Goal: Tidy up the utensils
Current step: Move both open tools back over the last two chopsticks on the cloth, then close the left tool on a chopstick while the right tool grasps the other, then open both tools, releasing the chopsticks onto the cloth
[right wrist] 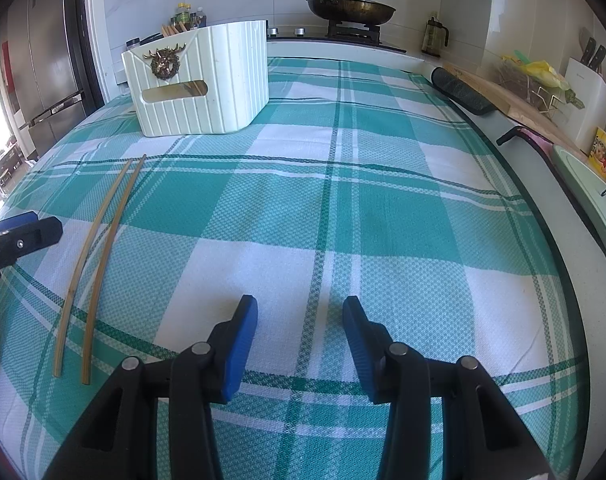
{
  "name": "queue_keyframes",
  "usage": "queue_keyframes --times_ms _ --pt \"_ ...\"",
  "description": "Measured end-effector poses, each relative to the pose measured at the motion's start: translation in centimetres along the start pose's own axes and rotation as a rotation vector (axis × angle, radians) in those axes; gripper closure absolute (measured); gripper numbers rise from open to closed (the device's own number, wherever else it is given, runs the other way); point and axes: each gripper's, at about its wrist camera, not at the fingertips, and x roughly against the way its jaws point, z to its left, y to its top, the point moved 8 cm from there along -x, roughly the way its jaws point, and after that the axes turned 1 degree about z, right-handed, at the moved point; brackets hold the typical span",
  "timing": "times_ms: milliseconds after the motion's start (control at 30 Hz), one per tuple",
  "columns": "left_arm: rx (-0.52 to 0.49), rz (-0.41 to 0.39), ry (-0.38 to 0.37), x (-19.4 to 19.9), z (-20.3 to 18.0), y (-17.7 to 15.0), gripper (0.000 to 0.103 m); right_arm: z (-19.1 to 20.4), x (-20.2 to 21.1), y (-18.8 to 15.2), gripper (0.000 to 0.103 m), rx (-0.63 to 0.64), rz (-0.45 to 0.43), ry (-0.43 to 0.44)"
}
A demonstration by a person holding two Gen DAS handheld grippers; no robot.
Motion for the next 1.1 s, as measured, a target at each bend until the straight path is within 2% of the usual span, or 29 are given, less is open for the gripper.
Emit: queue_keyframes --times_ms 167,233,267,333,400,433,467,500,567,667,767,833,933,967,1100 --pt "-0.031 0.022 0.043 -0.9 -0.3 -0.7 0.003 -0.1 0.0 0.0 0.058 0.000 0.000 0.000" --pt "-0.035 0.029 0.048 -1.0 -0.4 -0.7 0.011 0.0 0.0 0.0 0.058 0.000 0.000 0.000" --pt "-0.038 0.041 0.045 -1.3 -0.4 -0.8 0.021 -0.1 0.0 0.0 0.058 0.000 0.000 0.000" --pt "-0.048 0.031 0.048 -1.1 -0.3 -0.8 0.034 0.0 0.0 0.0 0.058 -0.001 -0.001 0.001" --pt "-0.070 0.024 0.055 -0.8 -0.1 -0.8 0.066 0.2 0.3 0.0 0.058 0.006 -0.003 0.003" --pt "-0.076 0.023 0.059 -0.8 0.1 -0.8 0.074 0.6 0.6 0.1 0.058 0.011 -0.003 0.023" --pt "-0.076 0.022 0.057 -0.6 0.5 -0.9 0.087 1.5 1.1 0.2 0.058 0.013 -0.007 0.064" --pt "-0.071 0.025 0.049 -0.6 0.9 -1.0 0.093 2.5 1.6 0.4 0.058 0.013 -0.012 0.105" --pt "-0.057 0.030 0.036 -0.3 1.7 -1.1 0.095 5.2 2.4 0.7 0.058 0.028 -0.007 0.211" --pt "-0.052 0.039 0.038 0.0 2.8 -1.3 0.097 9.3 2.1 0.7 0.058 0.086 0.034 0.301" --pt "-0.044 0.042 0.049 0.3 3.9 -1.6 0.097 12.2 0.8 0.8 0.059 0.169 0.049 0.261" --pt "-0.034 0.041 0.059 0.6 4.6 -1.9 0.097 13.5 -0.1 0.9 0.063 0.199 0.061 0.251" --pt "-0.017 0.039 0.078 0.9 5.7 -2.1 0.097 14.3 -0.6 1.1 0.086 0.236 0.042 0.206" --pt "-0.006 0.037 0.083 1.0 6.2 -2.1 0.097 14.0 -0.7 1.2 0.097 0.223 0.044 0.199" --pt "0.033 0.036 0.107 1.3 7.8 -2.3 0.097 10.6 -0.7 1.0 0.097 0.147 0.030 0.117"
